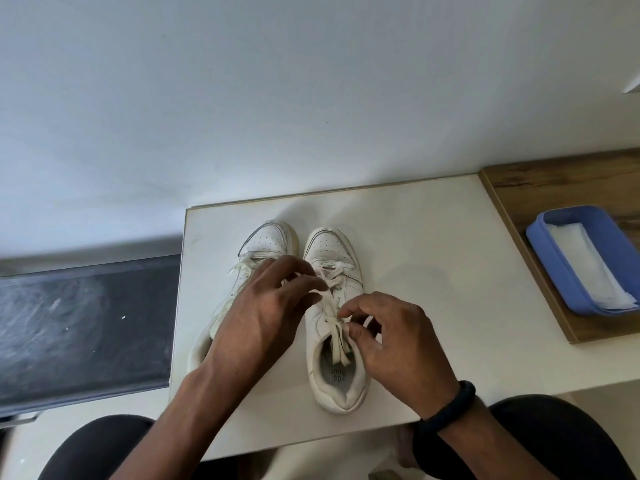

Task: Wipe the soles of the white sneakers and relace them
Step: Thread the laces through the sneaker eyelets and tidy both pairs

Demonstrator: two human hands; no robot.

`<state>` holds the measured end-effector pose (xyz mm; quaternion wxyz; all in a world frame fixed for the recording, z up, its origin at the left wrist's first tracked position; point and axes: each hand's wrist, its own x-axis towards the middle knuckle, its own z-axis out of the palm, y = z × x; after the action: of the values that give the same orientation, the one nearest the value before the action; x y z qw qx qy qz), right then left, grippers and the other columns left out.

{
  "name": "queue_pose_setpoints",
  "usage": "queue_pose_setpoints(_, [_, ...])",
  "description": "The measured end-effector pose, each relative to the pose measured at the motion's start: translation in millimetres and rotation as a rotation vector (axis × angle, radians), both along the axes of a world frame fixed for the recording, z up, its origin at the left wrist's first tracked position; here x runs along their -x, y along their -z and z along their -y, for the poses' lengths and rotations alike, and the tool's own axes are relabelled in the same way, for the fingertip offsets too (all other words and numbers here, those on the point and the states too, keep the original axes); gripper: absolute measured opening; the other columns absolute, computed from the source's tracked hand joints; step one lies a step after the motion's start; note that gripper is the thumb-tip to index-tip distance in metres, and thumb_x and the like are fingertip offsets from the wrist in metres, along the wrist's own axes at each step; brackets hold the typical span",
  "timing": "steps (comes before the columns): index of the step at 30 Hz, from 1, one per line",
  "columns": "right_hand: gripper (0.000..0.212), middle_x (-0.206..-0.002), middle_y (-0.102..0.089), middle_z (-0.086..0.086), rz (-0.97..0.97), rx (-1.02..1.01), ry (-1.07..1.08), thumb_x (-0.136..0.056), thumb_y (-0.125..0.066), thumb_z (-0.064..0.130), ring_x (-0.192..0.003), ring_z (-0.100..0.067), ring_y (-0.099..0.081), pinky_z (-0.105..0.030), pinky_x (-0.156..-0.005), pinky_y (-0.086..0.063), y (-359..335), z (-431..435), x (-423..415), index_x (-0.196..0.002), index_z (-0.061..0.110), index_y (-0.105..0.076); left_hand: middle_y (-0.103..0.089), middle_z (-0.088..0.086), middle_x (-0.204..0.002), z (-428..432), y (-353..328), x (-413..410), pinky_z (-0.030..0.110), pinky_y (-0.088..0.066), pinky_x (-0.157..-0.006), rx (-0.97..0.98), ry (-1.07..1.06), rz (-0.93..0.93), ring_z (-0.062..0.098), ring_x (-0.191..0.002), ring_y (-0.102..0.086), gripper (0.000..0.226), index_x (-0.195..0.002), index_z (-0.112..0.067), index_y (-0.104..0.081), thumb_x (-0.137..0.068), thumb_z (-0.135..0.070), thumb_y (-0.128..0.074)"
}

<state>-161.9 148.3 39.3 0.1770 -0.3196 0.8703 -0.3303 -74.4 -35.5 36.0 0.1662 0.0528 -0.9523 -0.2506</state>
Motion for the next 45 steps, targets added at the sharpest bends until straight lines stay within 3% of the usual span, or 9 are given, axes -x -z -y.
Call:
queue_pose_setpoints(7, [0.013, -0.088, -0.066, 0.016, -0.134, 0.053, -0.022, -0.088, -0.072, 0.016, -0.076, -0.006, -0.063, -0.029, -0.067, -0.057, 14.0, 4.6, 5.2, -0.088, 0.028, -0.067, -0.068, -0.004, -0.11, -8.6, 12.3, 0.7, 0.02, -0.051, -0.077, -0.083, 0.107, 0.107, 0.012, -0.093, -0.067, 0.014, -0.105, -0.021, -0.079, -0.092, -0.019, -0.075])
queue_pose_setpoints(12, [0.015, -0.088, -0.064, 0.015, -0.134, 0.029, -0.013, -0.088, -0.072, 0.013, -0.076, -0.005, -0.061, -0.025, -0.067, -0.054, 17.0, 7.3, 3.4, -0.089, 0.027, -0.064, -0.069, -0.004, -0.111, -6.4, 11.1, -0.1, 0.031, -0.06, -0.074, -0.109, 0.103, 0.102, 0.011, -0.093, -0.069, 0.014, -0.106, -0.02, -0.08, -0.093, -0.017, -0.076])
queue_pose_setpoints(20, [0.011, -0.095, -0.068, 0.018, 0.06, 0.136, 0.236, -0.095, -0.067, 0.023, -0.08, 0.001, -0.063, -0.01, -0.065, -0.047, 9.4, -10.7, 9.8, -0.104, 0.029, -0.07, -0.072, -0.002, -0.11, 13.3, -8.2, -37.7, 0.032, -0.054, -0.082, -0.082, -0.371, -0.102, 0.022, -0.099, -0.07, 0.011, -0.105, -0.015, -0.079, -0.096, -0.013, -0.073])
queue_pose_setpoints(23, [0.018, -0.105, -0.065, 0.017, 0.088, 0.108, 0.234, -0.096, -0.064, 0.026, -0.088, 0.004, -0.061, -0.008, -0.066, -0.044, 10.8, -13.6, 4.9, -0.114, 0.03, -0.064, -0.068, 0.005, -0.123, 18.0, 4.2, -64.9, 0.036, -0.049, -0.091, -0.115, -0.535, 0.042, 0.03, -0.11, -0.065, 0.033, -0.12, -0.016, -0.073, -0.096, -0.038, -0.065])
queue_pose_setpoints(26, [0.028, -0.116, -0.062, 0.014, 0.101, 0.09, 0.202, -0.096, -0.063, 0.02, -0.097, 0.0, -0.061, -0.011, -0.074, -0.045, 9.3, -15.0, -2.2, -0.122, 0.029, -0.06, -0.062, 0.008, -0.138, 14.2, 5.8, -80.0, 0.038, -0.044, -0.1, -0.428, -0.636, 0.255, 0.029, -0.127, -0.059, 0.06, -0.142, -0.02, -0.058, -0.095, -0.056, -0.065])
queue_pose_setpoints(30, [0.052, -0.134, -0.055, 0.012, 0.139, -0.008, 0.107, -0.091, -0.066, 0.022, -0.113, -0.007, -0.057, -0.022, -0.094, -0.046, 9.6, -18.2, -13.4, -0.139, 0.029, -0.049, -0.059, 0.002, -0.146, 1.4, 3.9, -89.5, 0.039, -0.043, -0.107, -0.682, -0.686, 0.385, 0.023, -0.134, -0.056, 0.075, -0.155, -0.026, -0.043, -0.091, -0.05, -0.074])
queue_pose_setpoints(35, [0.067, -0.15, -0.047, 0.008, 0.199, -0.125, 0.066, -0.092, -0.063, 0.036, -0.135, -0.014, -0.047, -0.026, -0.107, -0.038, 11.0, -14.2, -29.7, -0.152, 0.032, -0.034, -0.073, -0.004, -0.125, -6.5, 6.1, -96.5, 0.031, -0.052, -0.085, -0.957, -0.739, 0.33, 0.014, -0.107, -0.069, 0.071, -0.14, -0.039, -0.059, -0.07, -0.035, -0.064])
queue_pose_setpoints(41, [0.055, -0.132, -0.064, -0.003, 0.001, -0.292, 0.11, -0.095, -0.05, 0.042, -0.119, -0.03, -0.059, -0.036, -0.095, -0.049, 15.7, -3.9, -28.6, -0.149, 0.039, -0.038, -0.068, -0.004, -0.134, -25.4, 12.0, -93.0, 0.046, -0.052, -0.105, -0.982, -0.758, 0.27, 0.022, -0.117, -0.066, 0.087, -0.151, -0.039, -0.049, -0.065, -0.039, -0.056])
queue_pose_setpoints(45, [0.054, -0.124, -0.068, -0.006, -0.072, -0.326, 0.094, -0.095, -0.049, 0.039, -0.113, -0.032, -0.062, -0.038, -0.091, -0.052, 16.6, 0.6, -23.0, -0.149, 0.039, -0.039, -0.064, 0.0, -0.138, -44.1, 16.1, -90.0, 0.043, -0.047, -0.11, -0.915, -0.695, 0.259, 0.02, -0.123, -0.061, 0.096, -0.154, -0.029, -0.047, -0.061, -0.05, -0.053])
